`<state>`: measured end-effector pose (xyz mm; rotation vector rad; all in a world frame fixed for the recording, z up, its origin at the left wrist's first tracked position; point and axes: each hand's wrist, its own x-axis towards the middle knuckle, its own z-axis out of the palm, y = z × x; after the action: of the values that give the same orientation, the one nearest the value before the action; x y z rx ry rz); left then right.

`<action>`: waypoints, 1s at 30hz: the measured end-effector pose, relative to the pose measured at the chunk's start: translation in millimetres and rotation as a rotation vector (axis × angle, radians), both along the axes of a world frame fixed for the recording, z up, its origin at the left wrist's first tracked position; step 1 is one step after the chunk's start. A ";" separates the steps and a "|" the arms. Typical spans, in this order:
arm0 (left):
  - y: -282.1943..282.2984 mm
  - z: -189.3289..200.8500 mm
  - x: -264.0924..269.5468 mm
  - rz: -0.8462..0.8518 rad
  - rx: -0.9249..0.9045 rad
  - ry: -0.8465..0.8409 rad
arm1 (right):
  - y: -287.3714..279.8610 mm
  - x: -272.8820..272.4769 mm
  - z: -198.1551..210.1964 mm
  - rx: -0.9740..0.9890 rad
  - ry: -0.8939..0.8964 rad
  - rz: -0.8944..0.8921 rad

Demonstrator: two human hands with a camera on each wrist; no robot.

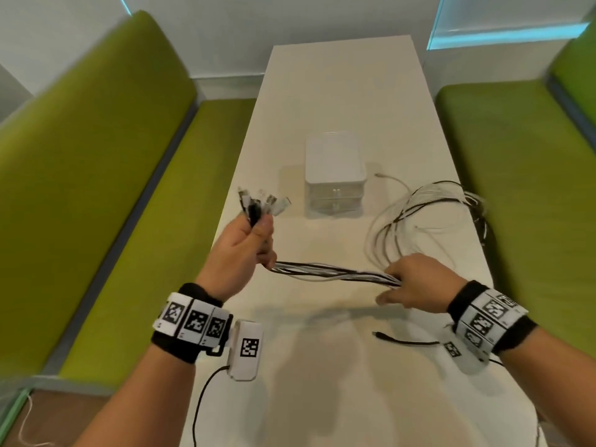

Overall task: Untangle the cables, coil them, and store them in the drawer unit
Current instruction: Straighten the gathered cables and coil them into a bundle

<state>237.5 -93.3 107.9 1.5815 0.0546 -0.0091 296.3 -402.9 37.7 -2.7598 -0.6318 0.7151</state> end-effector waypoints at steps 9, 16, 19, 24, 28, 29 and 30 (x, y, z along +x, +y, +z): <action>-36.2 -21.3 11.1 -0.130 -0.025 0.030 | -67.5 -3.7 -5.4 -0.470 0.060 -0.144; -15.1 -27.3 12.5 -0.054 -0.061 0.048 | -141.1 19.3 -10.6 -0.471 0.009 -0.445; 1.3 -27.6 14.4 0.047 -0.007 0.012 | -173.5 25.7 -16.6 -0.585 -0.157 -0.528; 49.0 -21.7 9.9 0.173 0.066 0.010 | -264.8 51.6 -68.2 -0.442 -0.297 -0.456; 54.6 -17.0 3.8 0.200 0.113 0.005 | -217.5 52.0 -29.0 -0.317 -0.169 -0.642; 51.2 -16.4 3.2 0.179 0.093 0.011 | -202.6 52.7 -22.2 -0.317 -0.126 -0.605; 45.9 -16.3 2.4 0.150 0.072 0.019 | -186.7 51.8 -16.3 -0.338 -0.057 -0.541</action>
<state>239.9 -47.4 91.6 1.6458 0.1900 0.0965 348.2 -589.6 21.4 -3.0446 0.2594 0.6603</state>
